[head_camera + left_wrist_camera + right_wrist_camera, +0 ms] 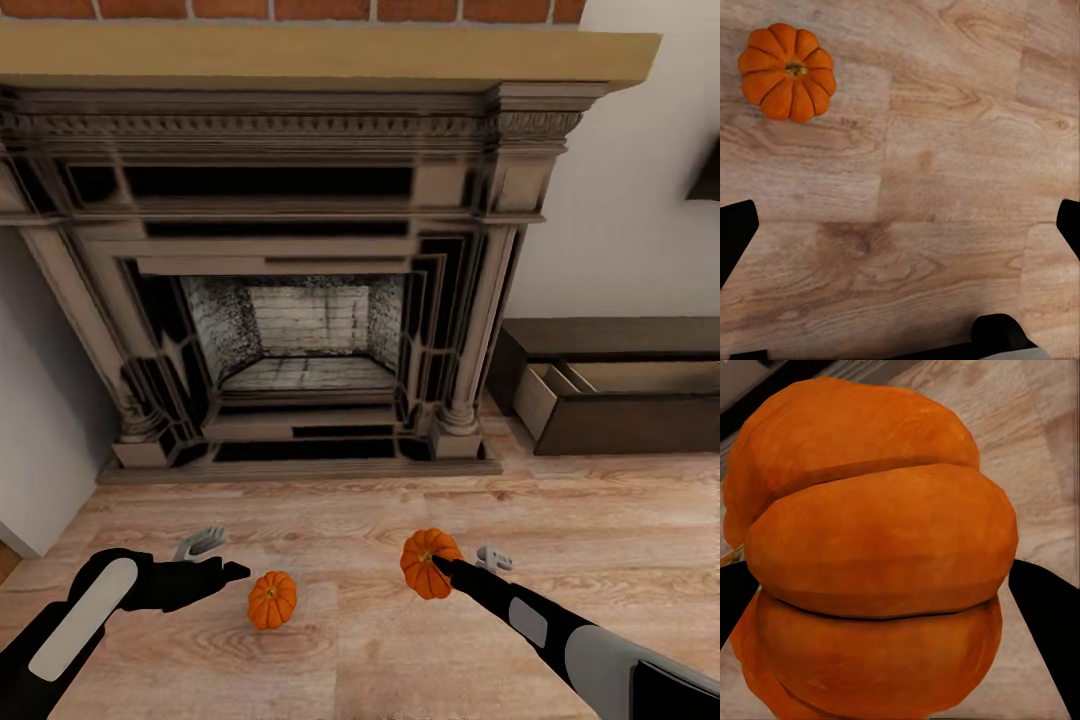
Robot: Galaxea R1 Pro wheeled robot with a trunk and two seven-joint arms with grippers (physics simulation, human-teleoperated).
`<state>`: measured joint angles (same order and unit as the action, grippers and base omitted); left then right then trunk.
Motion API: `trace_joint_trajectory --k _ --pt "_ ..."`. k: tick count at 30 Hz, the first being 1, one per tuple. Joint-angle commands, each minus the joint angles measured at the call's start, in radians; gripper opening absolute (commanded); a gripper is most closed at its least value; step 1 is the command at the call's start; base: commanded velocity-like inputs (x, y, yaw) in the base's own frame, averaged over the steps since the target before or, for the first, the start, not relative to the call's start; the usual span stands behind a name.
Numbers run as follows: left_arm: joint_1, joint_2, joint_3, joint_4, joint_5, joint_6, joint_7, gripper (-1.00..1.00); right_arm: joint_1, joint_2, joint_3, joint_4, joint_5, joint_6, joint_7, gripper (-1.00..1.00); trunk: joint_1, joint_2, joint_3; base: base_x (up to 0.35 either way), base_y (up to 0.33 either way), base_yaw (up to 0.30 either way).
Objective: Place each of the two pumpkins and all three candles from the living room inside a cabinet in the living room (use any cabinet), then make sure every cabinet is closed, and position the cauldron so it is next to a table in the living room.
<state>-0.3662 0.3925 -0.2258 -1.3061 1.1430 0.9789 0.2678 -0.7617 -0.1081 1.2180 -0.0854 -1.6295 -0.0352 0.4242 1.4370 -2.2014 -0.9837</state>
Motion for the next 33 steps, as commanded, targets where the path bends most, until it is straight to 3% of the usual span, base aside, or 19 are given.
trace_joint_trajectory --k 1,17,23,28,33 --pt "0.0 0.002 -0.001 -0.001 0.011 0.0 0.01 1.0 -0.001 0.0 0.006 -0.001 -0.007 -0.003 0.002 -1.0 0.0 0.0 -0.001 -0.051 0.121 -0.223" --pt "0.0 0.003 -0.001 -0.001 0.011 0.0 0.01 1.0 -0.001 -0.001 0.008 -0.008 -0.005 -0.003 0.01 -1.0 0.0 0.0 -0.006 -0.002 0.061 -0.15" --pt "0.0 0.003 0.0 -0.001 0.011 0.0 0.01 1.0 -0.001 0.0 0.009 -0.01 0.005 -0.004 0.091 -1.0 0.0 0.0 -0.006 0.001 0.145 -0.004" --pt "0.0 0.003 0.037 0.001 0.011 0.001 0.008 1.0 -0.001 0.001 0.009 -0.007 0.005 -0.005 0.116 -1.0 0.0 0.0 -0.006 0.0 0.042 0.0" --pt "0.0 0.003 0.045 0.003 0.01 0.001 0.008 1.0 -0.001 0.001 0.009 -0.007 0.006 -0.005 0.12 -1.0 0.0 0.0 -0.007 0.021 0.011 -0.029"
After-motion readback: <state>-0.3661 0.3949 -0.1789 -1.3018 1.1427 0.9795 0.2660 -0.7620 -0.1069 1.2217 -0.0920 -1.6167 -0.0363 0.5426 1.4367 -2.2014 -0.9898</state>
